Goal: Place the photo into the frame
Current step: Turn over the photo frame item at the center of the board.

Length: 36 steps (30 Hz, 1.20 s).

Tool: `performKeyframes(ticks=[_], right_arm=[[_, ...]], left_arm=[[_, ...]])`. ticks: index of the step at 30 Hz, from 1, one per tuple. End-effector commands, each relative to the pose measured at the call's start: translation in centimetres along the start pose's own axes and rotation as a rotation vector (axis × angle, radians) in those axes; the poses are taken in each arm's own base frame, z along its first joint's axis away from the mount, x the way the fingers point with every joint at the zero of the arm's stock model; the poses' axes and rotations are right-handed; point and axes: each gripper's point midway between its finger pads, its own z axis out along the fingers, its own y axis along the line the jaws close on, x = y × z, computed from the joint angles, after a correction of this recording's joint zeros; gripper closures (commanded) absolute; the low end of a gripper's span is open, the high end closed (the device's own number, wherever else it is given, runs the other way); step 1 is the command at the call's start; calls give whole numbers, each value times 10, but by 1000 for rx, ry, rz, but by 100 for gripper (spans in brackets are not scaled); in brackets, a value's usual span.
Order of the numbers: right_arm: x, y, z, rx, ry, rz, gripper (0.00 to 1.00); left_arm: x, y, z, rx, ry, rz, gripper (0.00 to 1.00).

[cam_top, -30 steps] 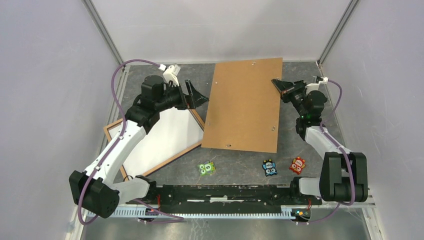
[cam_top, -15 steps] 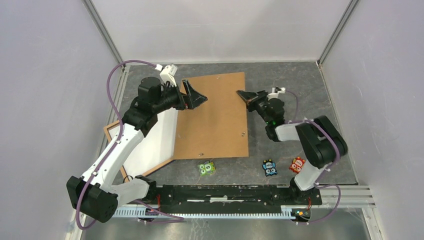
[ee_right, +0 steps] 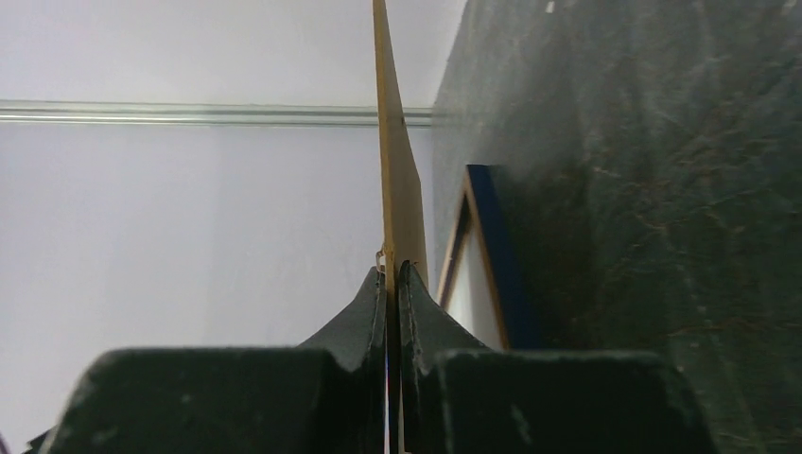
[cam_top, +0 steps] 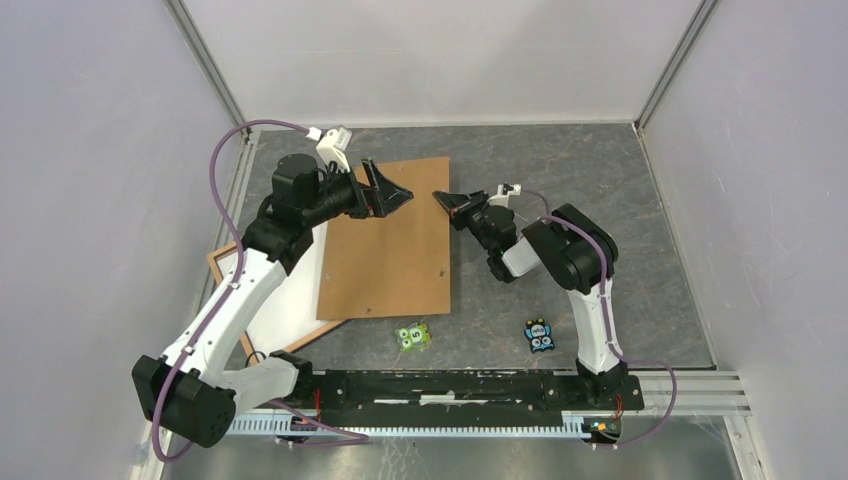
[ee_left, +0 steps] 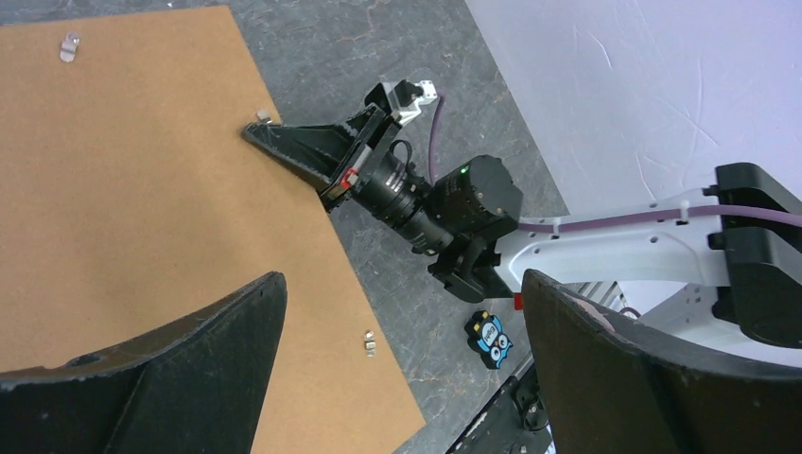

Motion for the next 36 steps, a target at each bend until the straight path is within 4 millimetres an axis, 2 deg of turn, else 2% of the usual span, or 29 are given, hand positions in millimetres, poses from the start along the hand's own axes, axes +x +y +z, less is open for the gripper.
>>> performKeyframes(ticks=[1,5,6,9,11,15,19,20,22,25,27,29,31,33,36], right_arm=[[-4,33,-1,-165,-52,15,100],[5,12,-14,-132,-24,-18,98],[7,7,-18,-113,-13,-31,93],[11,-12,-34,-40,21,-106,68],[15,-21,-46,0,57,-164,55],[40,-51,-72,163,275,-318,38],[47,-63,-112,255,441,-500,22],[46,-69,-120,292,492,-584,16],[38,-86,-135,380,602,-764,11],[7,-104,-151,525,720,-1066,8],[-14,-102,-154,589,764,-1220,6],[-28,-92,-149,591,815,-1350,2],[-53,-84,-138,663,801,-1421,2],[-61,-71,-115,590,805,-1401,2],[-58,-50,-75,392,807,-1277,2]], left_arm=[[-8,-10,-3,51,-26,-8,0],[-7,-8,-1,53,-20,-18,0],[-7,-7,0,50,-20,-20,0],[-6,-5,1,46,-15,-24,0],[-5,-4,2,45,-13,-26,0],[-5,-4,2,44,-14,-27,0],[-5,-5,2,48,-12,-27,0],[-5,-6,2,50,-11,-27,0],[-5,-5,2,49,-13,-27,0],[-5,-6,1,53,-13,-27,0],[-5,-7,1,55,-13,-28,0],[-5,-6,1,52,-14,-28,0],[-5,-4,2,47,-14,-29,0],[-4,-4,3,45,-13,-30,0],[-4,-3,2,43,-14,-28,0]])
